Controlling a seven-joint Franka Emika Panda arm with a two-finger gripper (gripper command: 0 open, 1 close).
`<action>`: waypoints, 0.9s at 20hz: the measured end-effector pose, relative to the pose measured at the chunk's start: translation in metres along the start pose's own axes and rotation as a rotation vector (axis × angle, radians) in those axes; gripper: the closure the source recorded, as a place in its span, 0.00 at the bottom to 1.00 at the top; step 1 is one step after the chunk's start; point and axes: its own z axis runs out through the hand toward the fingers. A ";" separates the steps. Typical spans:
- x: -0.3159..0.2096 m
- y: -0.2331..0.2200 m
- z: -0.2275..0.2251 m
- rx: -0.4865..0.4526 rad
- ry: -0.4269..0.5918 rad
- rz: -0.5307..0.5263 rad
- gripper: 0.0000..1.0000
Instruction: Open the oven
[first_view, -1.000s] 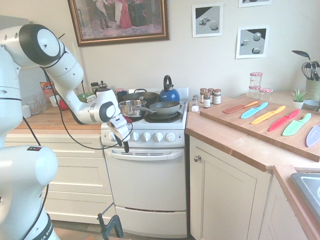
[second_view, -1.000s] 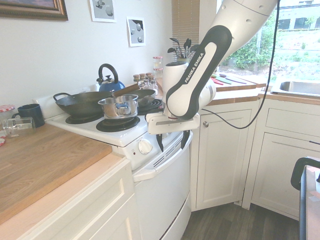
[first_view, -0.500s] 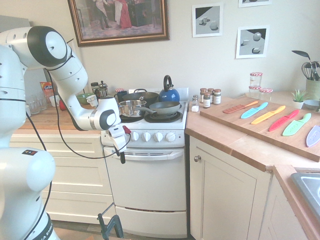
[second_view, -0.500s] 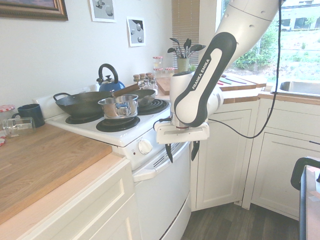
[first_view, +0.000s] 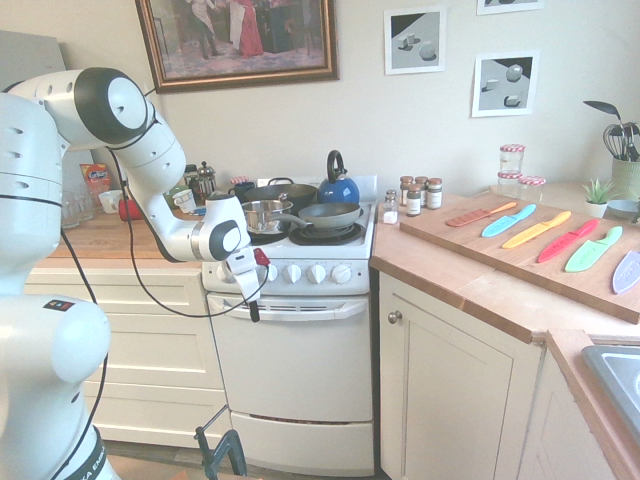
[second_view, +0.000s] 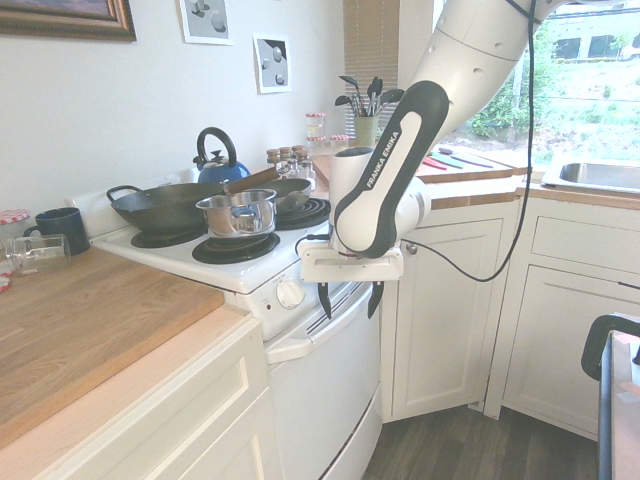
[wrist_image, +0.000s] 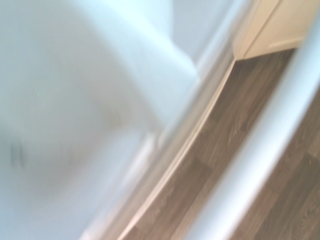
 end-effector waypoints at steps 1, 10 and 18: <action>0.002 -0.002 0.003 -0.002 0.004 0.007 0.00; 0.007 0.005 0.025 -0.034 0.016 0.016 0.00; -0.002 0.037 0.058 -0.001 -0.015 -0.008 0.00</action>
